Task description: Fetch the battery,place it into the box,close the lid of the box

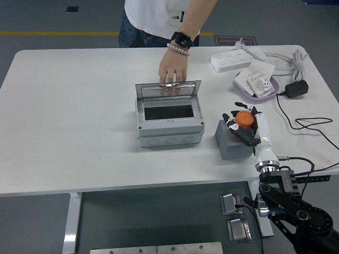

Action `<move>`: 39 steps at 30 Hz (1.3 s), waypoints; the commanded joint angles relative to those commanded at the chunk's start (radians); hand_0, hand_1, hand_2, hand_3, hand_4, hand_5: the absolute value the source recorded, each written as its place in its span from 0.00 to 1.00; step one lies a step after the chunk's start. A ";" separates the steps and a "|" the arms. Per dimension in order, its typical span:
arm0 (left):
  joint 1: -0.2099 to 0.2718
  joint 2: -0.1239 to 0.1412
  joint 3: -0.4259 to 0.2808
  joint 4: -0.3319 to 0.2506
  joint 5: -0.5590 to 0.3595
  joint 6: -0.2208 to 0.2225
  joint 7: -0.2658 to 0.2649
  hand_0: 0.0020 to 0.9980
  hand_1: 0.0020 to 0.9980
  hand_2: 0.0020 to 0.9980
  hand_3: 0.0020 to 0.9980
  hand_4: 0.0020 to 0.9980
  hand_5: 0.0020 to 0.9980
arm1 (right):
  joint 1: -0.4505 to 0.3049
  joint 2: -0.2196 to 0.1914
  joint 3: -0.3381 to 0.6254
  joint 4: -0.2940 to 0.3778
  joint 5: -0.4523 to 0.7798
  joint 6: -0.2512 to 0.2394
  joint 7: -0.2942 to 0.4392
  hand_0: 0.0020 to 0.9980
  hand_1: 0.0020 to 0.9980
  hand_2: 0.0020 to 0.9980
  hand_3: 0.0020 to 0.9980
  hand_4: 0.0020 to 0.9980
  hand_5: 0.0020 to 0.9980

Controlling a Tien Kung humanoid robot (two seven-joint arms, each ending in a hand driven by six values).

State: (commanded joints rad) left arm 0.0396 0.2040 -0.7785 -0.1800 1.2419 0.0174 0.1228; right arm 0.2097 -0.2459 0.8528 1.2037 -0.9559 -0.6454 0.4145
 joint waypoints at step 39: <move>0.000 0.003 -0.006 0.000 -0.008 0.014 -0.013 0.40 0.59 0.53 0.49 0.00 0.00 | 0.020 -0.003 0.008 -0.023 0.034 0.000 -0.003 0.33 0.31 0.29 0.26 0.02 0.00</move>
State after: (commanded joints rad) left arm 0.0398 0.2072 -0.7849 -0.1800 1.2343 0.0314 0.1098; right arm 0.2301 -0.2490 0.8609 1.1809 -0.9218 -0.6454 0.4116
